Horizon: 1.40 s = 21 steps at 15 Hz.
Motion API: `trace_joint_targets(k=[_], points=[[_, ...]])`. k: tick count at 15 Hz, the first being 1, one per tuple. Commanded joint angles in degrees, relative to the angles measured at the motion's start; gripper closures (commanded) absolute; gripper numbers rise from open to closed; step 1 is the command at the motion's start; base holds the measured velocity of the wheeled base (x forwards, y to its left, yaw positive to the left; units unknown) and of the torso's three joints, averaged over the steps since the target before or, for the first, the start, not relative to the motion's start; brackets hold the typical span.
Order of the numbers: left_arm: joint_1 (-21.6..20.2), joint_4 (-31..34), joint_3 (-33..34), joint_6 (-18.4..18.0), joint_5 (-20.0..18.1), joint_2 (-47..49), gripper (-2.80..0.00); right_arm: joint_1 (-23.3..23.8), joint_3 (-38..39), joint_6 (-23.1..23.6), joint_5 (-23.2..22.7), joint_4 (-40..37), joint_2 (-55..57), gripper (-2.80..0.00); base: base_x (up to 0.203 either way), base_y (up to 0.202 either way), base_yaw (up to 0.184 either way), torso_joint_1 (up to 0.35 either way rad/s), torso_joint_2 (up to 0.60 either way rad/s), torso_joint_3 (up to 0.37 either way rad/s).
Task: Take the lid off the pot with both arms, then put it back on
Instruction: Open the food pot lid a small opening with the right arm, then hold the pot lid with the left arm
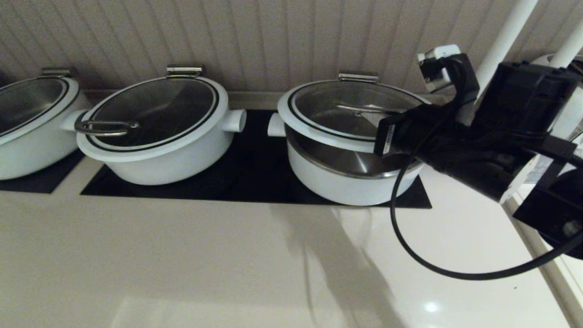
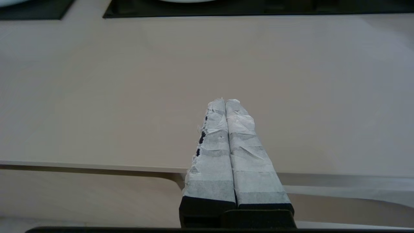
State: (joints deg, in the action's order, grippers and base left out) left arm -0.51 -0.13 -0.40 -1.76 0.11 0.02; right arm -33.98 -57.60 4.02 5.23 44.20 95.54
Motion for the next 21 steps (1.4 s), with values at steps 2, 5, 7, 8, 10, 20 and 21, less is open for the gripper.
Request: trace_joint_targets(k=[2,5,7,8,10,20,21], points=[[-0.02,0.05,-0.10,-1.88,-1.33,0.06,0.00,0.23,-0.06,0.02,0.04,0.27,0.00,0.00,0.000,0.000,0.000,0.000,0.00,0.000],[0.15,-0.22,-3.70,-3.77,-5.11,3.57,0.00,0.23,-0.50,0.11,0.04,0.27,0.00,0.00,0.000,0.000,0.000,0.000,0.00,0.000],[0.16,-1.21,-7.83,-3.88,-7.65,10.83,0.00,0.23,-0.67,0.11,0.04,0.27,0.09,0.00,0.000,0.000,0.000,0.000,0.00,0.000],[0.14,-2.81,-9.96,-3.92,-9.17,15.39,0.00,0.23,-0.84,0.04,0.04,0.29,0.09,0.00,0.000,0.000,0.000,0.000,0.00,0.000],[0.14,-8.67,-13.50,-3.93,-12.15,24.89,0.00,0.23,-2.03,0.04,0.04,0.27,0.59,0.00,0.000,0.000,0.000,0.000,0.00,0.000],[12.94,-21.69,-28.86,-4.22,-17.95,50.39,0.00,0.23,-5.75,0.10,-0.13,-0.34,1.39,0.00,0.000,0.000,0.000,0.000,0.00,0.000],[14.99,-21.74,-30.97,-4.28,-17.87,53.18,0.00,0.23,-6.19,0.10,-0.13,-0.35,1.75,0.00,0.000,0.000,0.000,0.000,0.00,0.000]])
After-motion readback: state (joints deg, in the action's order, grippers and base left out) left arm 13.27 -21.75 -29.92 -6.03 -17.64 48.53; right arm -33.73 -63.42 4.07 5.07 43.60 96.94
